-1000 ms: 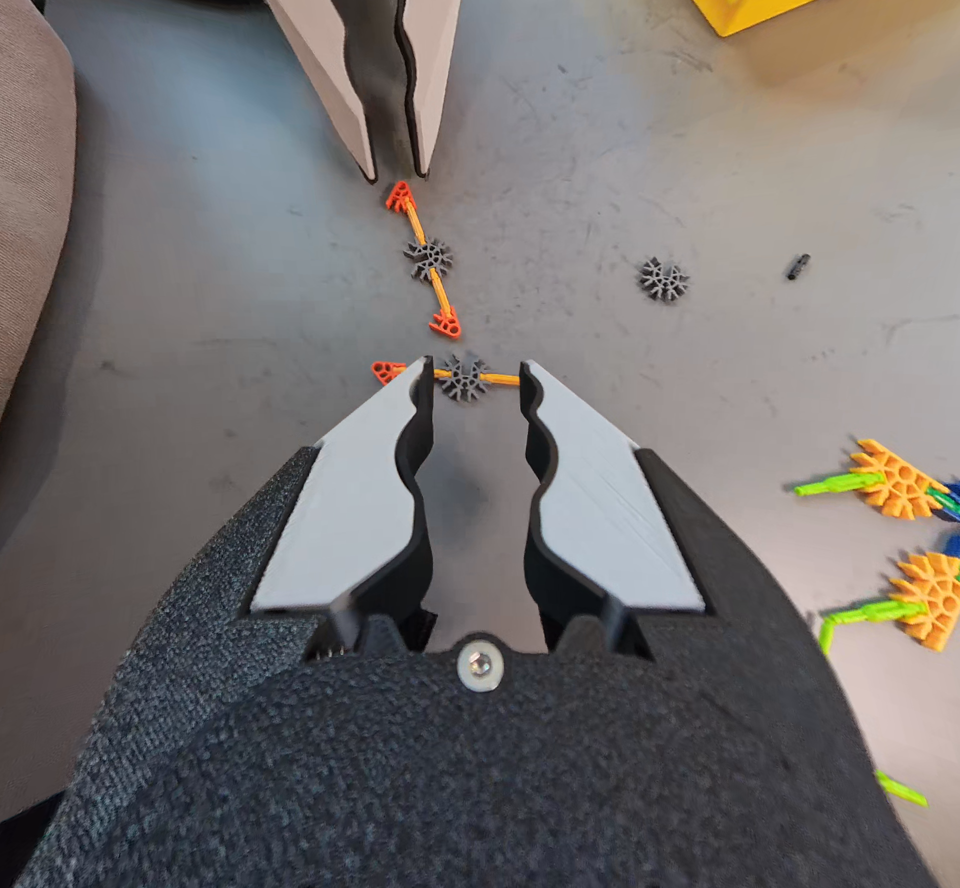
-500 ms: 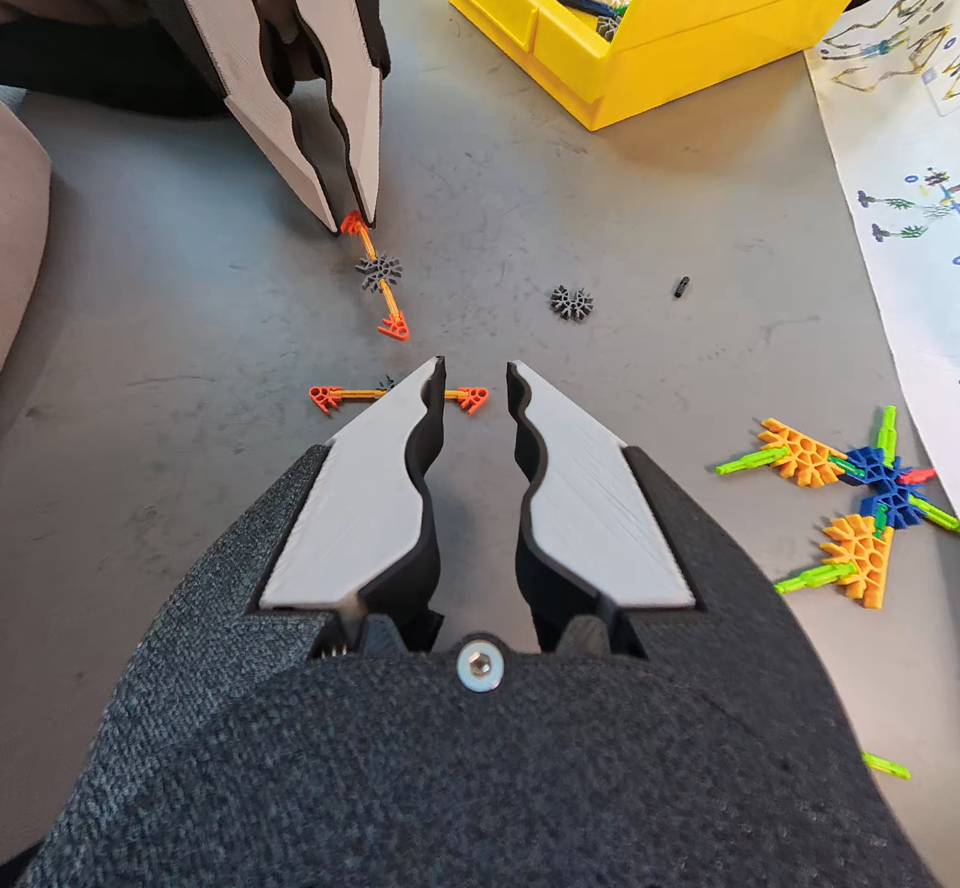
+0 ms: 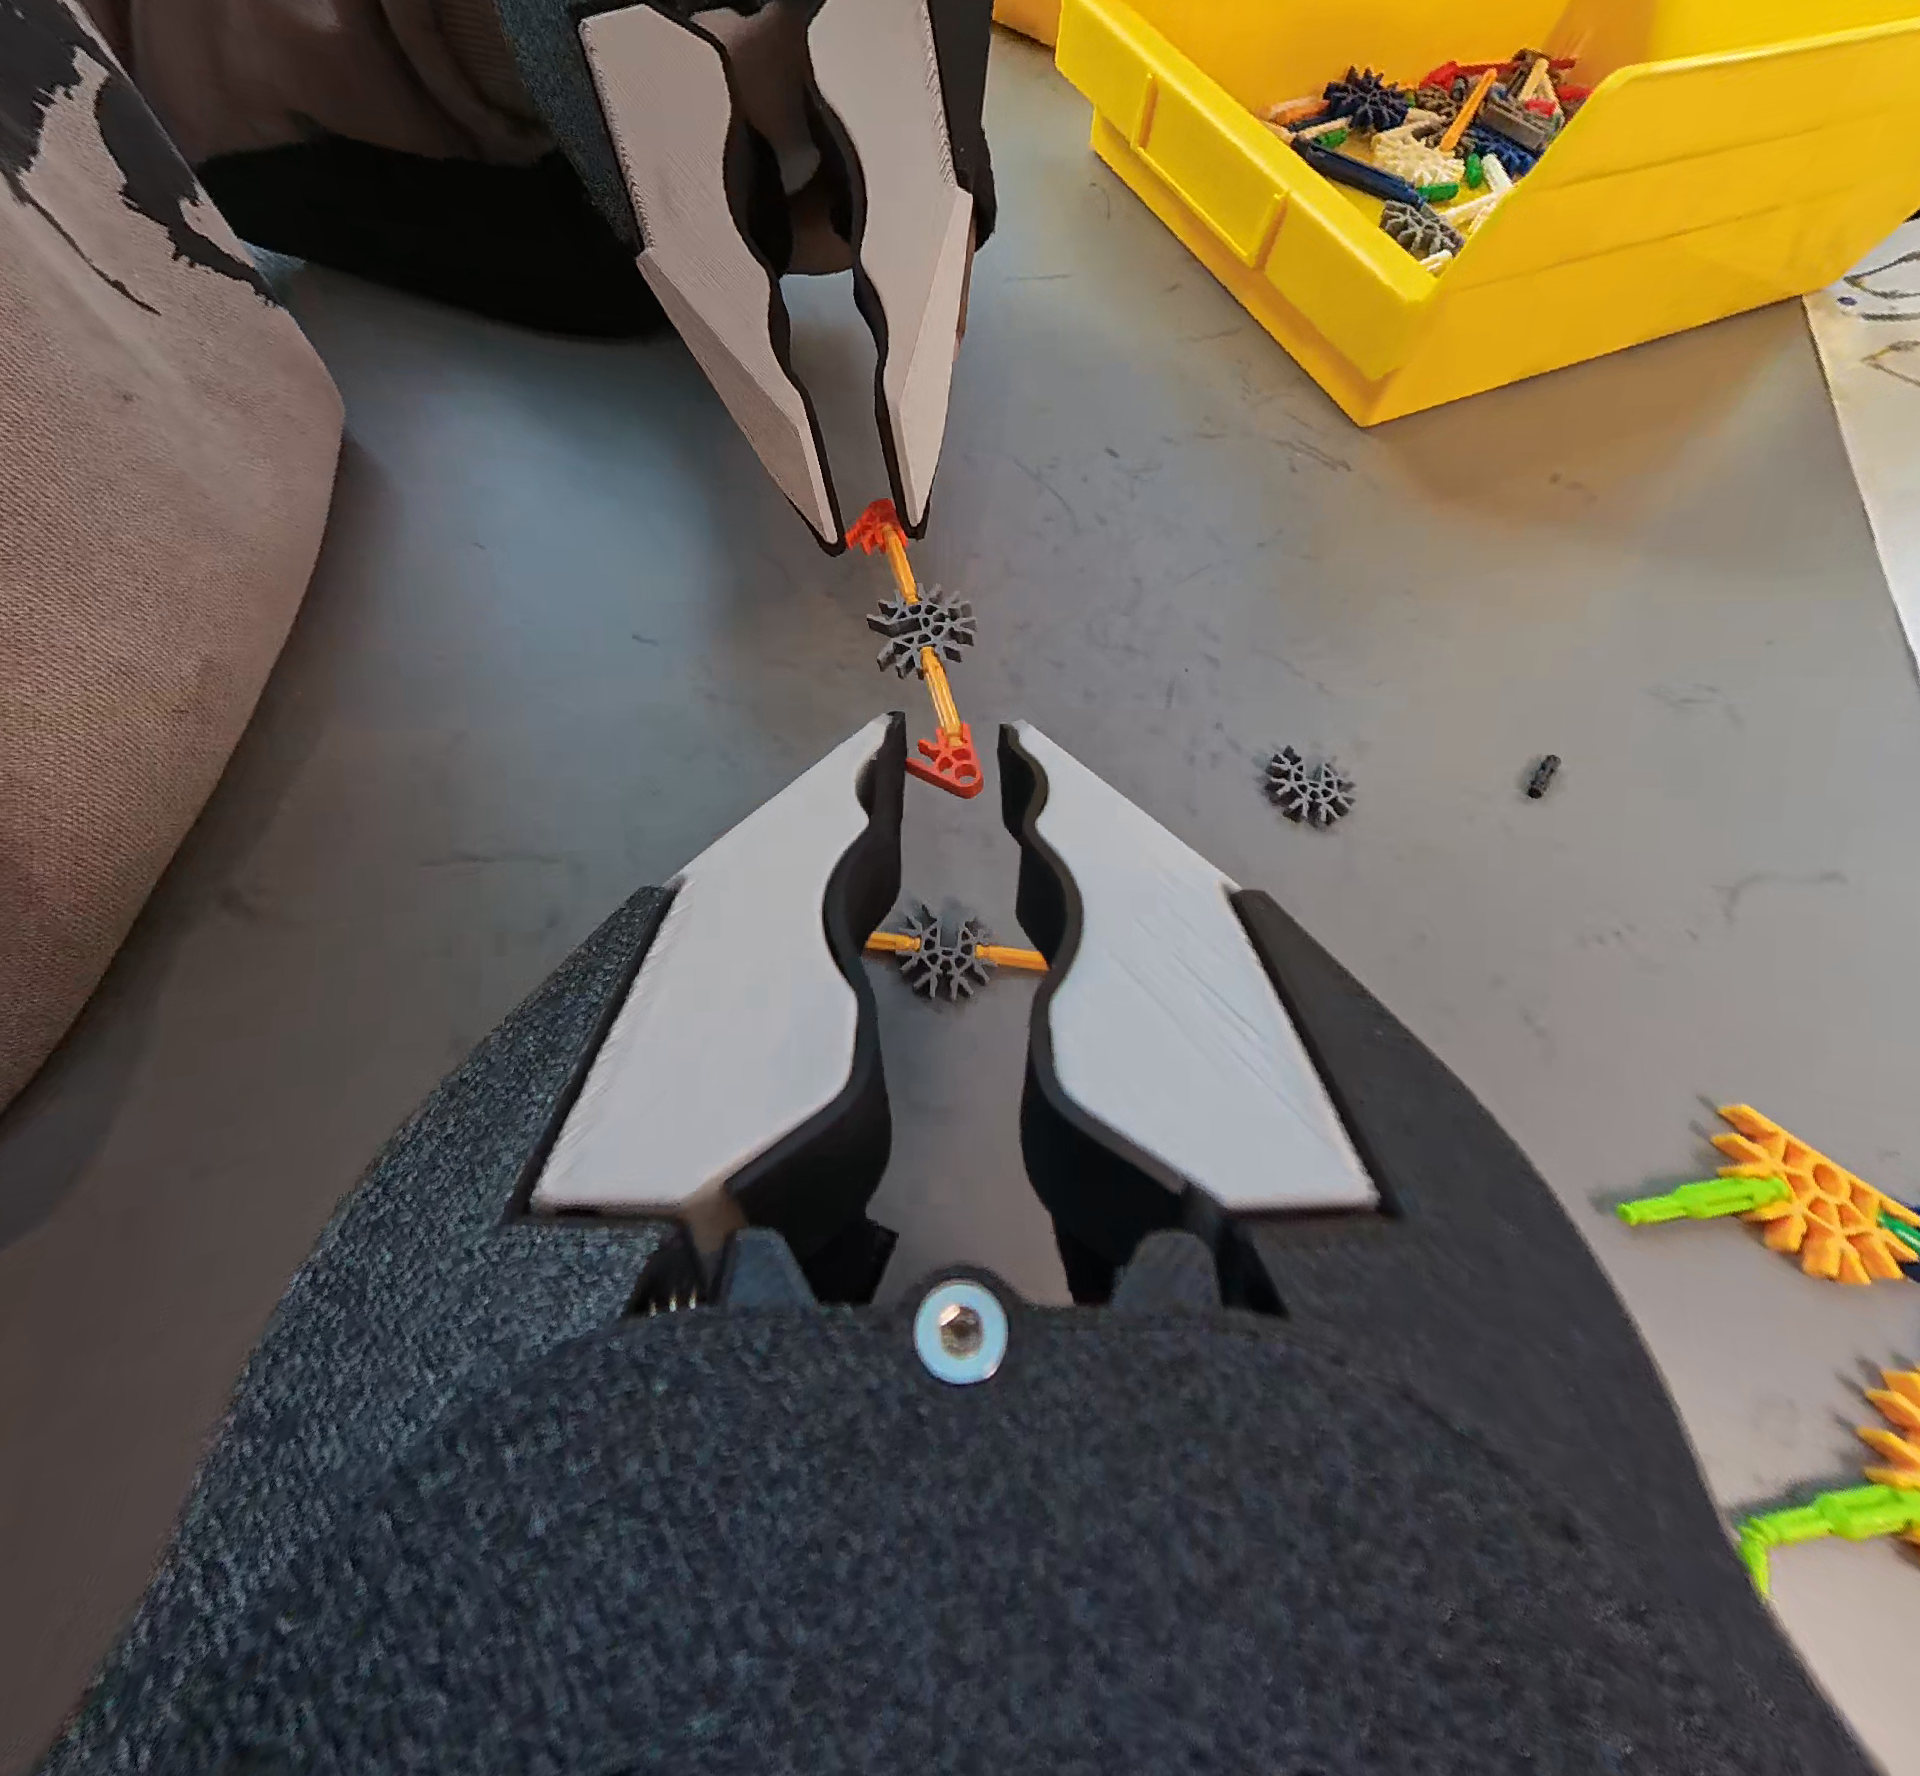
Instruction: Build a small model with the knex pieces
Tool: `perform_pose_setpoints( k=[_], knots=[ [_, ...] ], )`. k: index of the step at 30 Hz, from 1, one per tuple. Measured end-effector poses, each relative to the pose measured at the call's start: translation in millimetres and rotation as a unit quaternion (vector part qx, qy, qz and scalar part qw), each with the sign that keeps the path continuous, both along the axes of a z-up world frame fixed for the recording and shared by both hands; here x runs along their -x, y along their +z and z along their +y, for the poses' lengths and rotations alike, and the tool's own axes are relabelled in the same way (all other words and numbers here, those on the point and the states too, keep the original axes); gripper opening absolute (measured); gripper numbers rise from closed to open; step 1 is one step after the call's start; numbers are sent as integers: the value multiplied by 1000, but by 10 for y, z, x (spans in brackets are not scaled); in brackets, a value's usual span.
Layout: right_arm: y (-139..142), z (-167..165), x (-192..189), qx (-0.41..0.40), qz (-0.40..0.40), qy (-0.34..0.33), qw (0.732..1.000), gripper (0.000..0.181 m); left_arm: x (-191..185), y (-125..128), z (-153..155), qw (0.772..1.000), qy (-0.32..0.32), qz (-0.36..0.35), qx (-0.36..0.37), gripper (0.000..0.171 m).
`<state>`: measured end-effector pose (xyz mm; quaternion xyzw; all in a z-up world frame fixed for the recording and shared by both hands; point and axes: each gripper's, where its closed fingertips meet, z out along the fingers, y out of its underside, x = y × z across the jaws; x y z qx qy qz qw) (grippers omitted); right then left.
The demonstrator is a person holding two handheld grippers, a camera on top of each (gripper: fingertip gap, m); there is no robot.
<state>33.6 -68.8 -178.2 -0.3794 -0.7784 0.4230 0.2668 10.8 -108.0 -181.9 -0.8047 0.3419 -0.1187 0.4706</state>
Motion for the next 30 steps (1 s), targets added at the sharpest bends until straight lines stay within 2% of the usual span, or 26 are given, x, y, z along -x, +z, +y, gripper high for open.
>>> perform_pose_setpoints(
  k=[6,9,13,18,26,30],
  knots=[
    [68,-22,-8,5,21,6,1000,12,-7,39,-3,1000,2,-24,1,13],
    [98,-38,-13,0,35,10,999,12,-52,61,-46,995,-7,-88,37,22],
    [164,-106,-9,2,59,21,998,11,-88,126,-45,987,-8,-149,62,22],
    [137,-158,7,-21,68,28,997,12,-106,70,0,989,5,-134,66,3],
    [-73,-50,26,-67,22,8,997,14,-53,-134,47,992,32,-84,93,3],
    [-242,159,-126,-61,-58,-5,996,33,-22,-300,29,989,45,-61,129,3]
  ],
)
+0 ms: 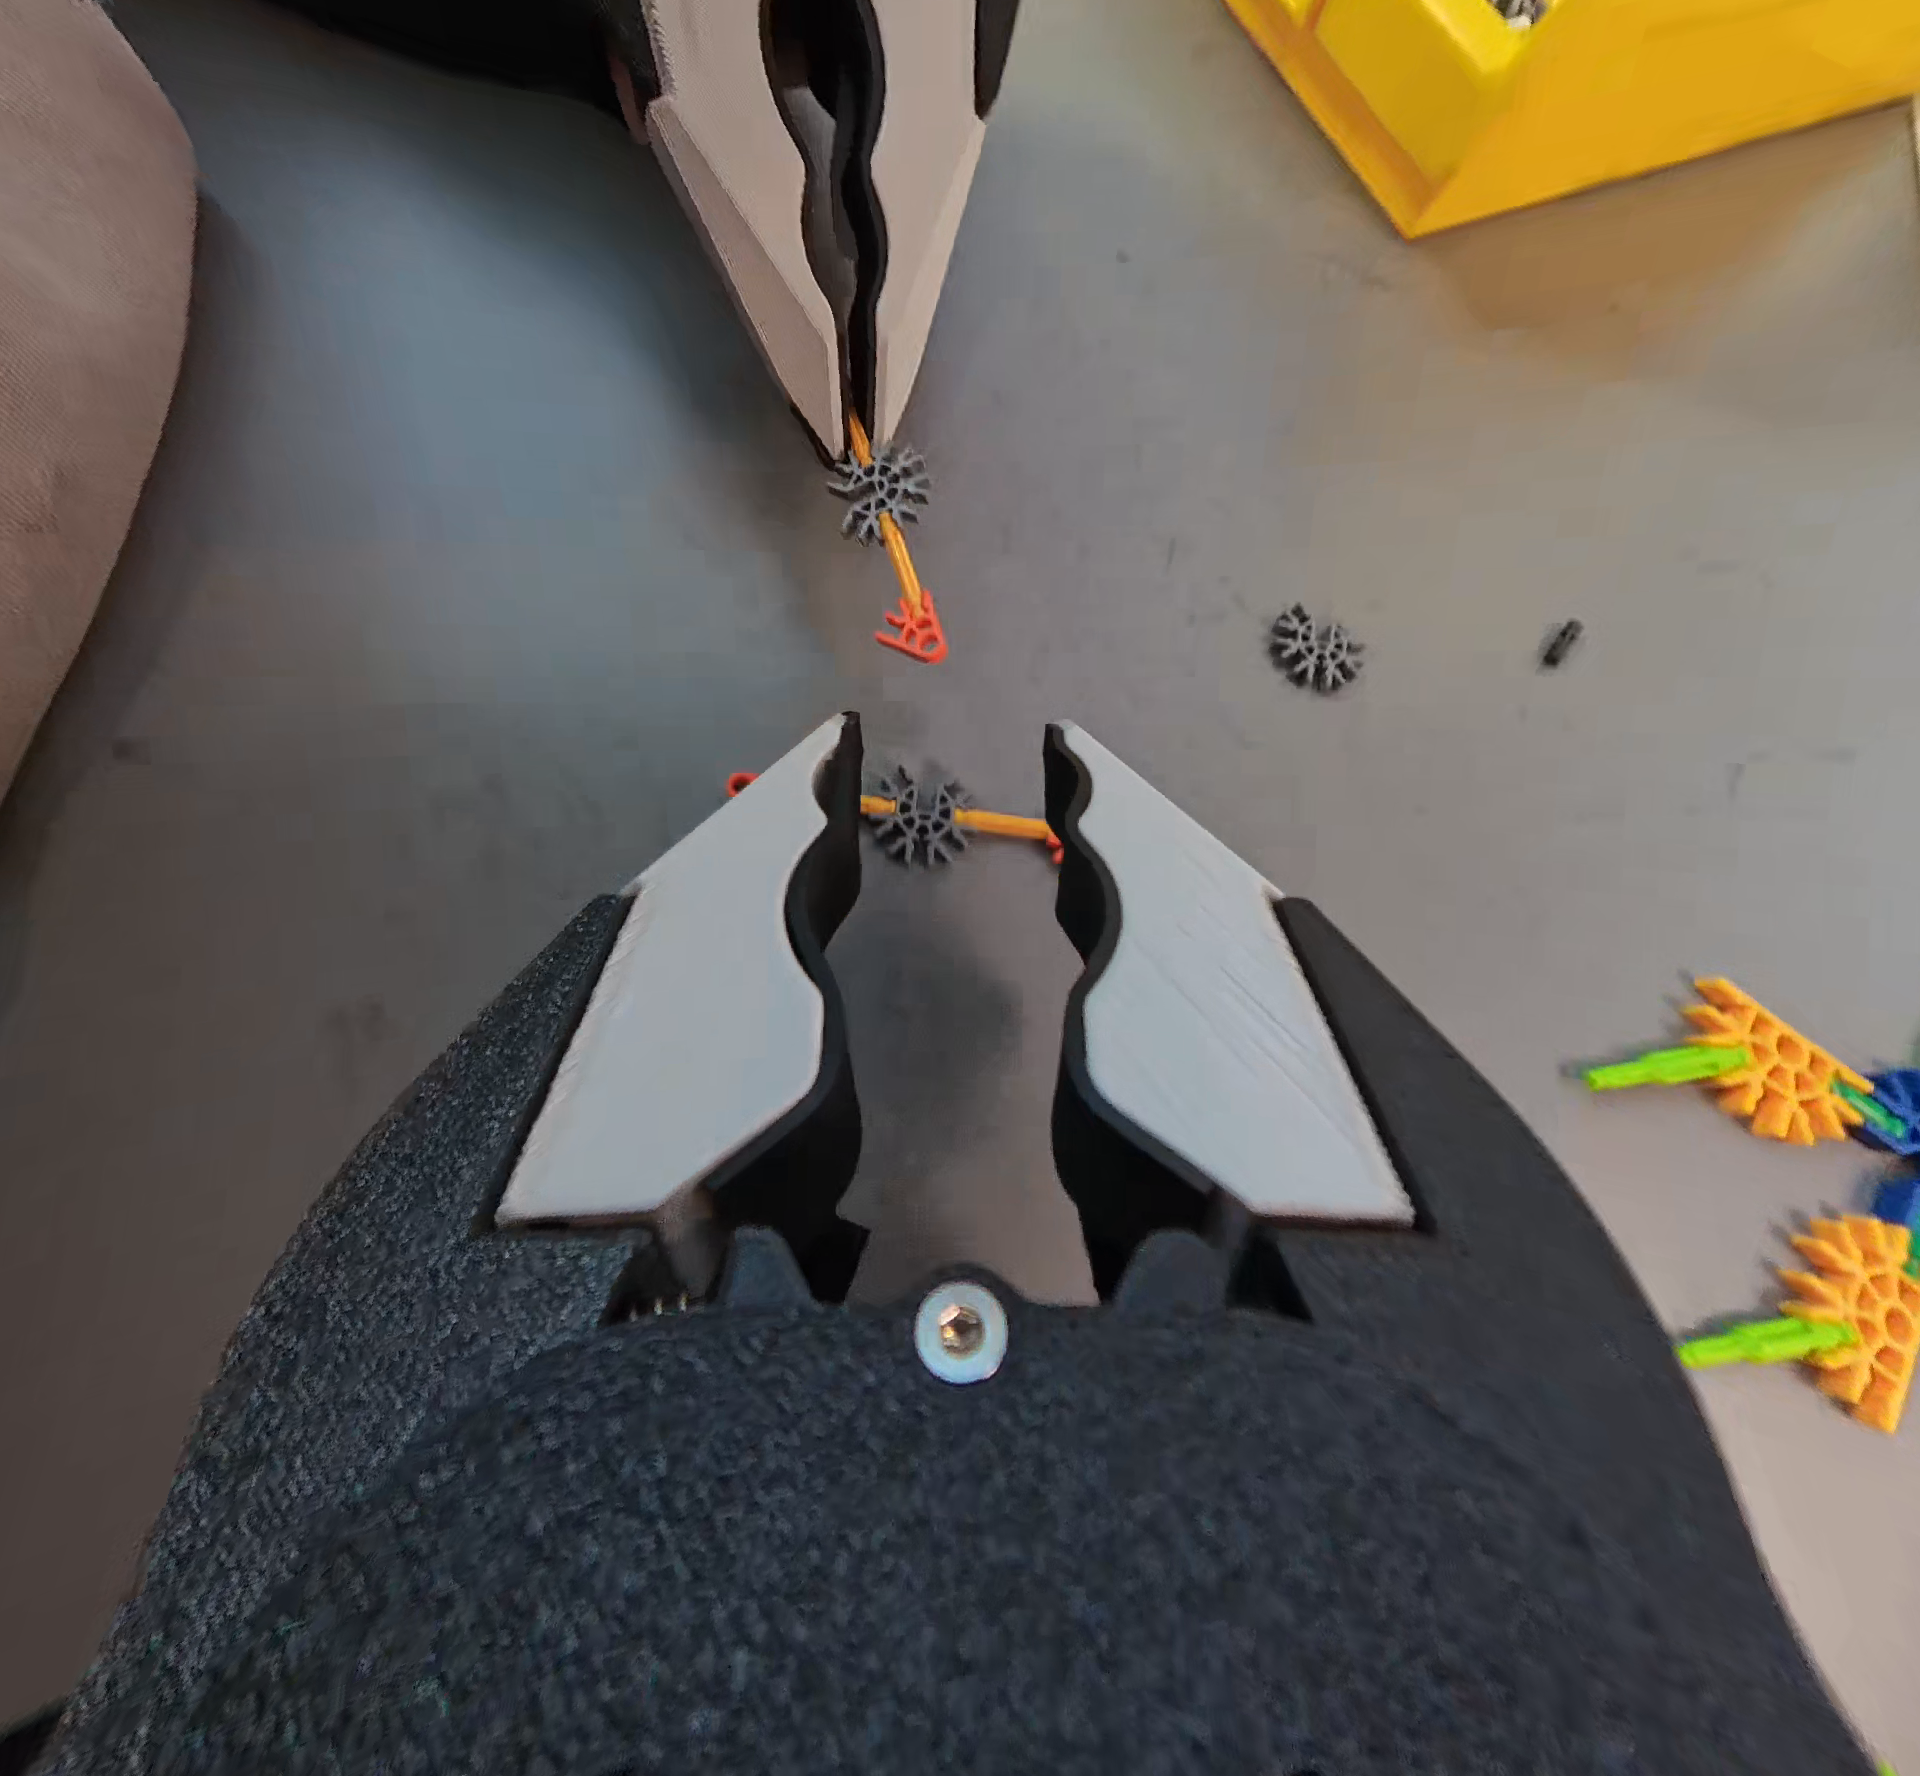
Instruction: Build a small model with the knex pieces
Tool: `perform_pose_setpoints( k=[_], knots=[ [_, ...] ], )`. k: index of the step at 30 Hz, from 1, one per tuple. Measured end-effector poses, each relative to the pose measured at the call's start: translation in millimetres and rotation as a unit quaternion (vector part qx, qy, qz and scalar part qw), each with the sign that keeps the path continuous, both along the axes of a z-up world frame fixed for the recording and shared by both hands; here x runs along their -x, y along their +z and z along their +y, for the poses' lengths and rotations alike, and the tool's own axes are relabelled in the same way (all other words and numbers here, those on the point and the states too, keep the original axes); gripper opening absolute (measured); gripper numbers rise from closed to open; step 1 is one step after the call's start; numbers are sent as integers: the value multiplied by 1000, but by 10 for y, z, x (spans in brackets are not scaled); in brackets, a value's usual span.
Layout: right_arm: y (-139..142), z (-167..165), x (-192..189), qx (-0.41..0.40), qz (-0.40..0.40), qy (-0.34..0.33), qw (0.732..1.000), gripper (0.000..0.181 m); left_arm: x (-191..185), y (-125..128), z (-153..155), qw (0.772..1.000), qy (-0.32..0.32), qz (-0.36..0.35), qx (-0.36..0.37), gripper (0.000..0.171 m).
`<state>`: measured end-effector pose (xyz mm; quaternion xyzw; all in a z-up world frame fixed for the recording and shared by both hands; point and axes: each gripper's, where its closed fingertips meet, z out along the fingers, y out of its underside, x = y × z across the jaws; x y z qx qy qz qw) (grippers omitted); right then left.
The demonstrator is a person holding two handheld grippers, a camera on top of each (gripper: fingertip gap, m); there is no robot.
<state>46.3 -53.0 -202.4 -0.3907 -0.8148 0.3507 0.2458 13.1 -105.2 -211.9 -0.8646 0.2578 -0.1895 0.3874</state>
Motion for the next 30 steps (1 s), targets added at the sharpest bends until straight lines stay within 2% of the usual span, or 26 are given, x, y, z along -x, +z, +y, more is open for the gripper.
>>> perform_pose_setpoints(
  k=[5,9,14,16,19,24,30],
  knots=[
    [-103,168,-202,7,-56,-16,998,35,58,-74,52,1000,19,20,9,3],
    [-133,242,-192,-7,-58,-26,998,38,71,-118,72,999,26,30,14,3],
    [-206,242,-98,8,-85,-18,996,68,60,-117,91,999,28,30,13,4],
    [-215,200,-66,7,-88,-7,996,65,47,-113,78,999,24,28,14,7],
    [-213,126,-88,2,-92,8,996,48,36,-82,40,1000,16,15,15,8],
    [-204,-32,-236,-3,-114,33,993,47,62,67,36,999,16,-35,8,8],
    [-214,78,-167,-12,-109,-20,994,47,90,2,196,1000,26,12,4,24]
  ],
)
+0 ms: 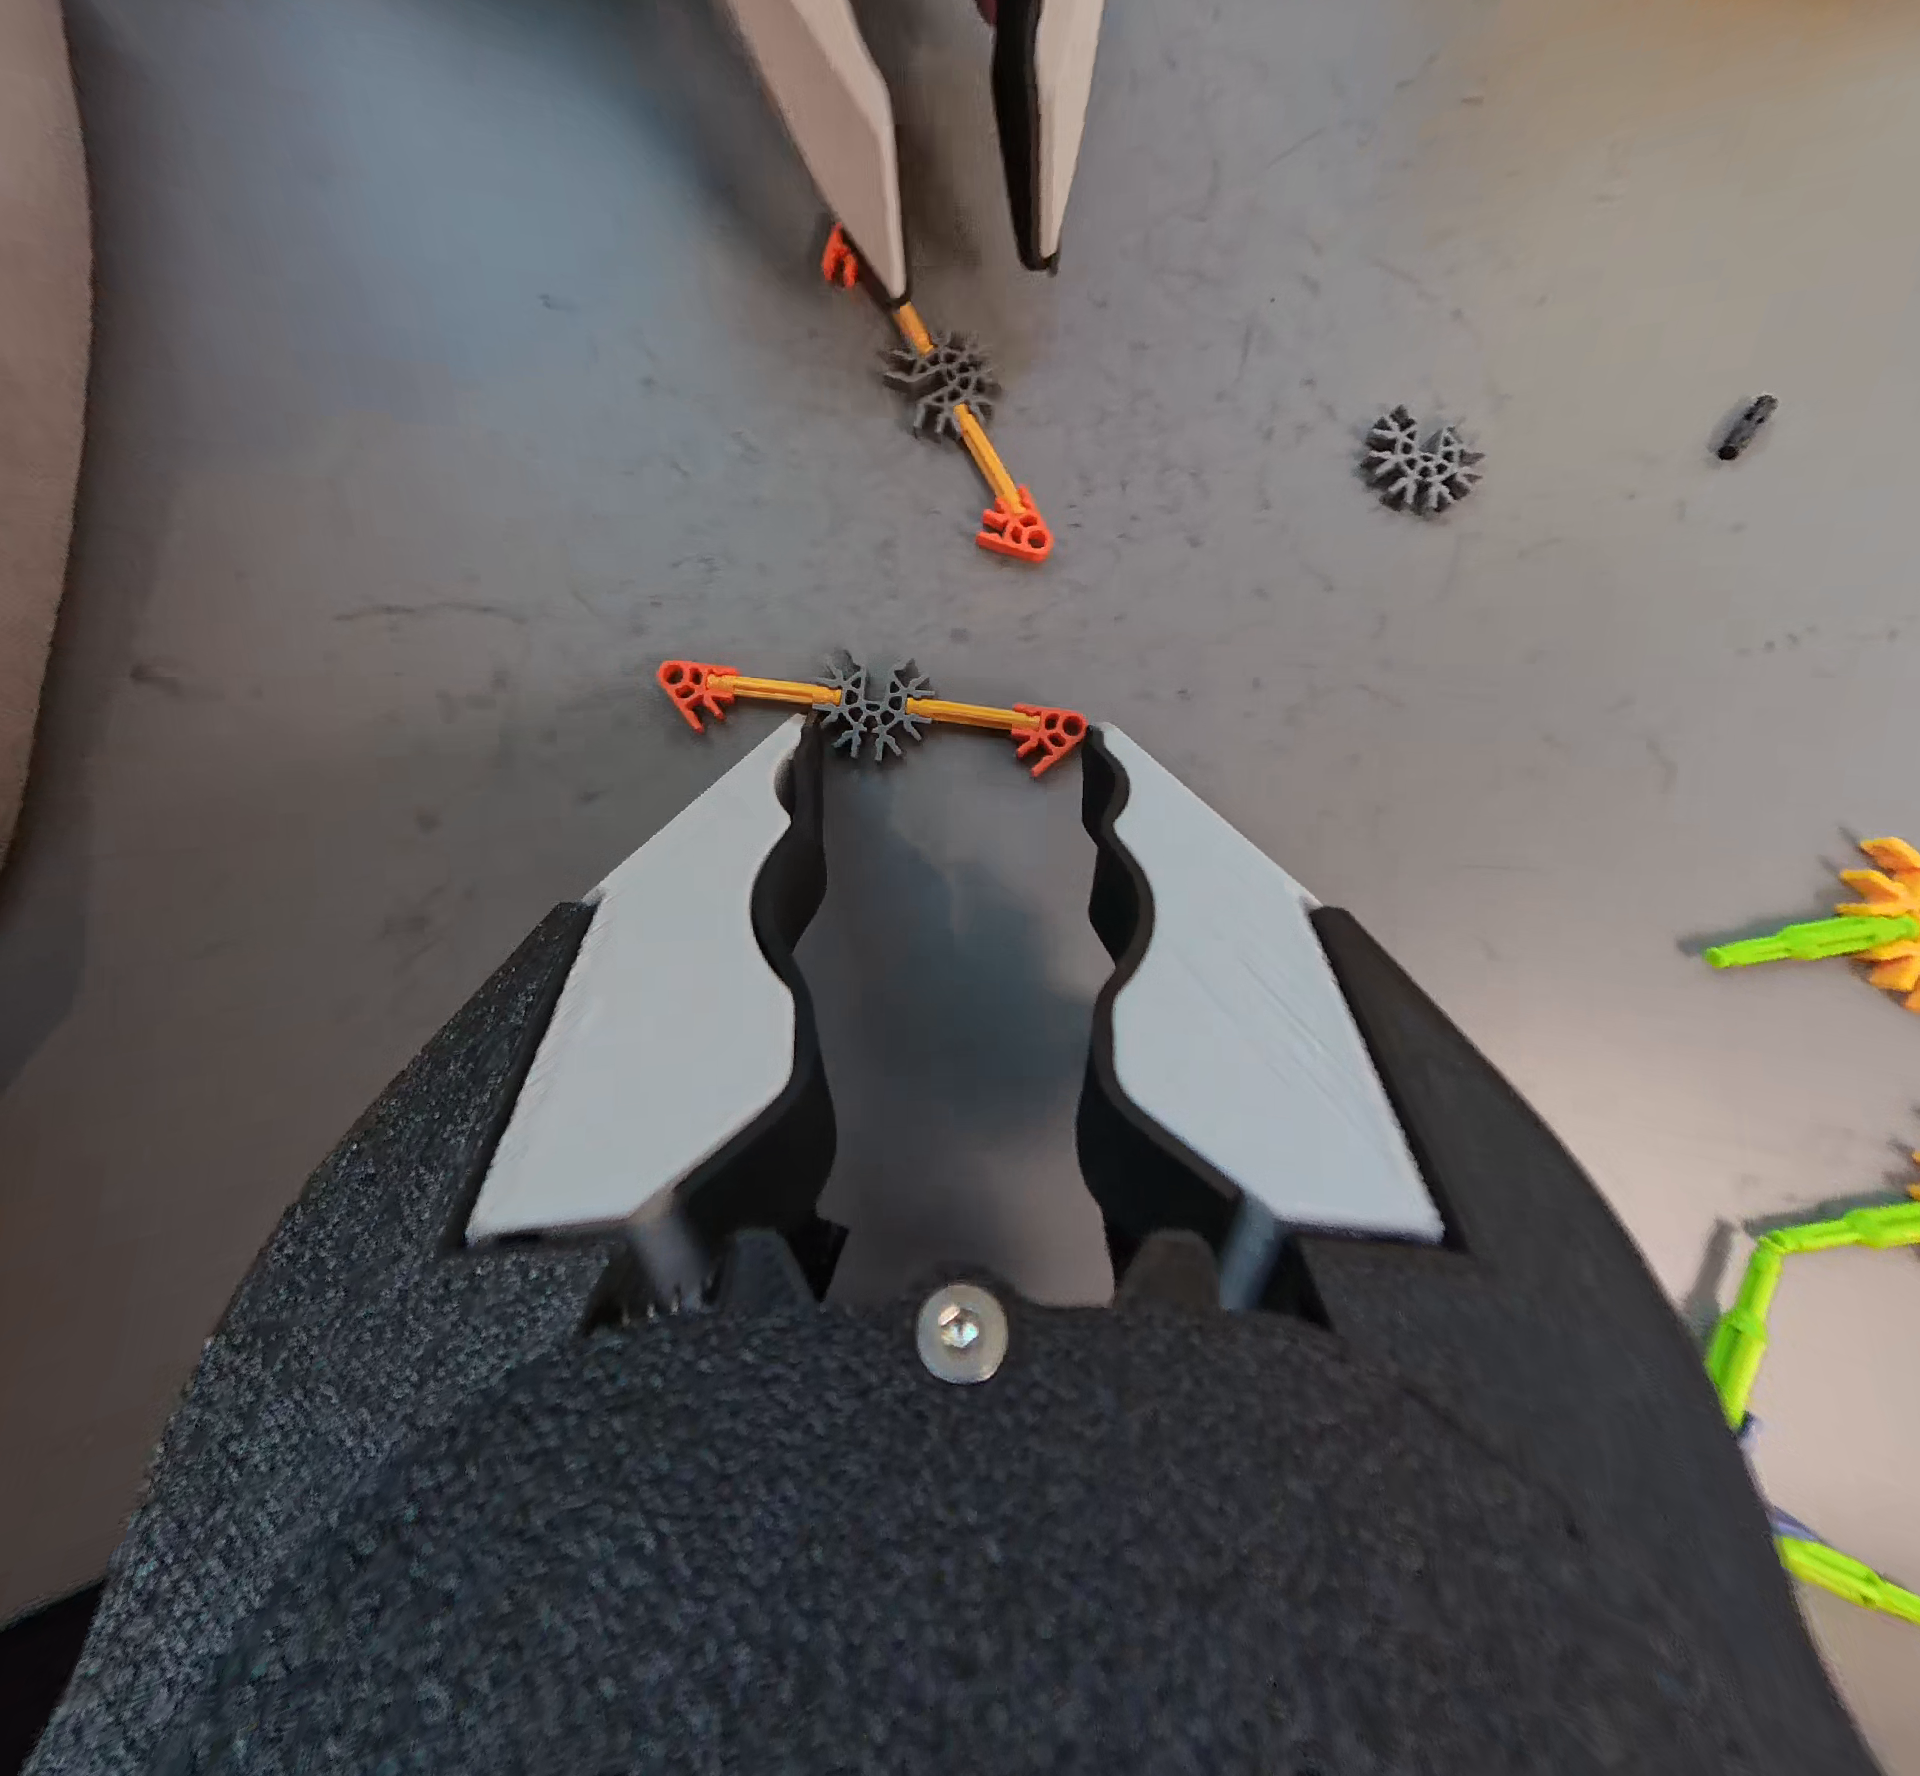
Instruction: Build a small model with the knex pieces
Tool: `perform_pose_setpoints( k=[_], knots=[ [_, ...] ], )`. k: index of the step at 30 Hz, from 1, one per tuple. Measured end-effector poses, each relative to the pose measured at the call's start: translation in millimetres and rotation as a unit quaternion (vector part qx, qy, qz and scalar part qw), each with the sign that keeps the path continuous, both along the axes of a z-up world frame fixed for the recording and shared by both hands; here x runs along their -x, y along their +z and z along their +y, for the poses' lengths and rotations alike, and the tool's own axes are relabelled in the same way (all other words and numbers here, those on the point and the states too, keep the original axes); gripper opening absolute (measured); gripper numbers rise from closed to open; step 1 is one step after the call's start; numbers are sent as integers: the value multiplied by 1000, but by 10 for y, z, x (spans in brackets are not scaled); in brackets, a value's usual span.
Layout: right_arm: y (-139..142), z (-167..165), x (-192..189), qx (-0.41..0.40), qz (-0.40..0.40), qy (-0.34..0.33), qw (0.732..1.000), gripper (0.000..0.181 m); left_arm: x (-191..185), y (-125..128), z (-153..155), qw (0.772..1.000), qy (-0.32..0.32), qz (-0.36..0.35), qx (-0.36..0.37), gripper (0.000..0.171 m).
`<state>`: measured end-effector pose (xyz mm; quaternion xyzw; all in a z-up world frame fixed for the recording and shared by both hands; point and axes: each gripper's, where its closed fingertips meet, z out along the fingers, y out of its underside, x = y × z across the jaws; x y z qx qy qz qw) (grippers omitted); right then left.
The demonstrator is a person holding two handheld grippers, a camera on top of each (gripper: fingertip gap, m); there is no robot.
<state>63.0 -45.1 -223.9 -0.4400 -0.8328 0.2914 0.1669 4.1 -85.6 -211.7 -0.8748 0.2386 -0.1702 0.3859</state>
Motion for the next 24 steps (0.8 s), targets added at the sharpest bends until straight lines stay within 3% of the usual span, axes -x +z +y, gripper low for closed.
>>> perform_pose_setpoints(
  k=[5,11,14,18,21,24],
  knots=[
    [2,109,103,6,-4,-79,997,48,-71,-124,19,998,-13,55,9,22],
    [9,30,117,12,-4,-82,997,51,-66,-107,28,996,-11,87,-13,21],
    [158,14,142,36,31,-78,996,57,-63,-28,48,995,-11,85,-47,21],
    [453,30,263,128,87,-114,981,47,-110,317,114,986,-7,73,-147,21],
    [736,-16,362,267,123,-136,946,34,-102,570,145,973,10,74,-216,21],
    [914,-87,421,351,141,-135,916,32,-85,722,155,962,27,83,-260,21]
  ],
)
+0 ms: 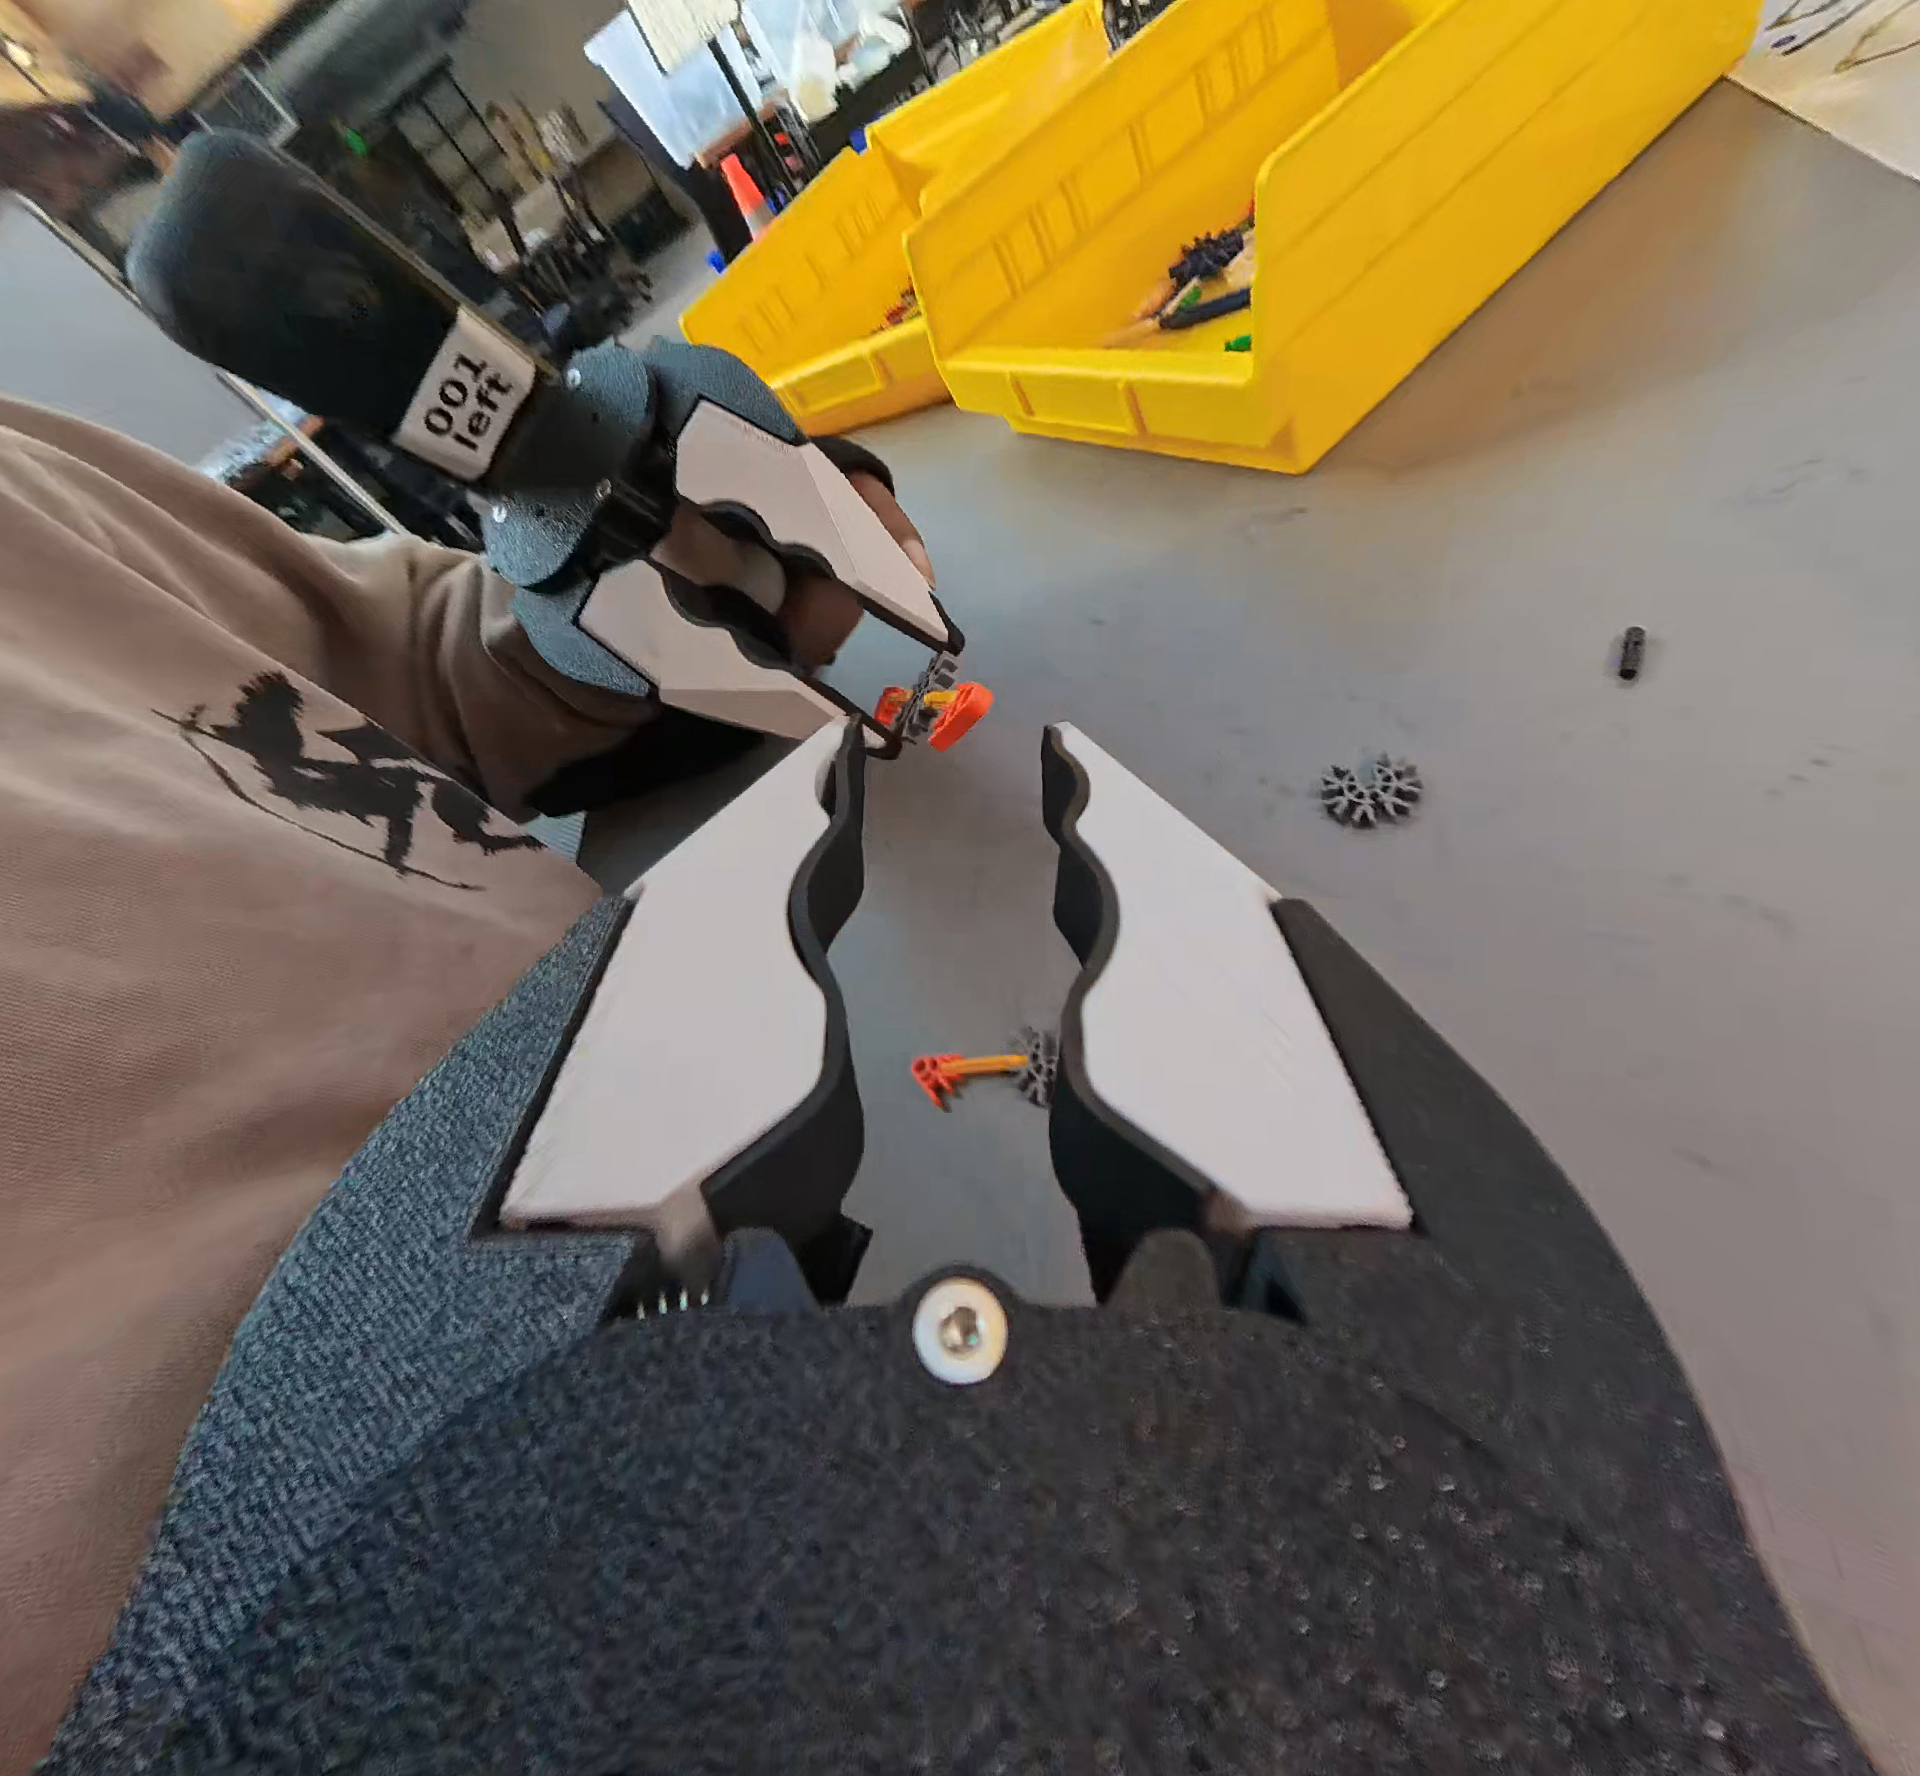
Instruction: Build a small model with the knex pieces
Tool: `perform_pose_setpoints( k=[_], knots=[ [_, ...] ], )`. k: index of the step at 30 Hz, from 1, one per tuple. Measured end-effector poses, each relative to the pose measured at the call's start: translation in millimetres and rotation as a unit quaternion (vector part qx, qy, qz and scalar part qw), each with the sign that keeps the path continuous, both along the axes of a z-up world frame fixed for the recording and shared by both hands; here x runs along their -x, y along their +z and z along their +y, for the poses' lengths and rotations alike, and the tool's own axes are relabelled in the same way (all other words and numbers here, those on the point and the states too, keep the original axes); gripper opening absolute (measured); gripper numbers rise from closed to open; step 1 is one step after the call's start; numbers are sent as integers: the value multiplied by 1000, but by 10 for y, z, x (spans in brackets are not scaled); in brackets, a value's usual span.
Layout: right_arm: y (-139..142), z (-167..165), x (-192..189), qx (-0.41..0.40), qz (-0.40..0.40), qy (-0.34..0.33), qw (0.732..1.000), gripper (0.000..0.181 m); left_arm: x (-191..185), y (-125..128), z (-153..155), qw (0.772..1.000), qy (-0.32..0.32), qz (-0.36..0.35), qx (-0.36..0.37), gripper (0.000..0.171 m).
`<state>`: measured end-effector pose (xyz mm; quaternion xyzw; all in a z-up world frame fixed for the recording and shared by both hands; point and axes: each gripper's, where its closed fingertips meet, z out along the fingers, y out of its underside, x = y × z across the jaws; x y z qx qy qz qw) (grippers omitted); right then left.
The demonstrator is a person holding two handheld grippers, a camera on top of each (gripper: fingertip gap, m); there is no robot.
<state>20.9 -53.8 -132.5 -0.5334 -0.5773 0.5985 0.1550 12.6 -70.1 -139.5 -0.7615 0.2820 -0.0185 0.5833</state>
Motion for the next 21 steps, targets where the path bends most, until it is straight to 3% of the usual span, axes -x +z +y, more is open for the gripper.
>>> perform_pose_setpoints(
  k=[6,8,11,14,19,21],
  knots=[
    [99,-106,112,15,34,-12,999,3,23,62,5,999,18,20,-27,22],
    [72,-108,119,-2,35,-11,999,2,17,43,-7,1000,12,13,-22,22],
    [98,-142,60,-12,45,17,999,0,-40,70,-62,996,-27,-88,13,26],
    [83,-179,-16,-58,54,48,996,0,-68,73,-127,976,-68,-195,74,25],
    [20,-327,-79,-73,42,92,992,0,-188,4,-202,965,-109,-208,115,4],
    [11,-333,-77,-72,41,93,992,0,-203,-15,-201,968,-106,-198,115,4]
  ],
)
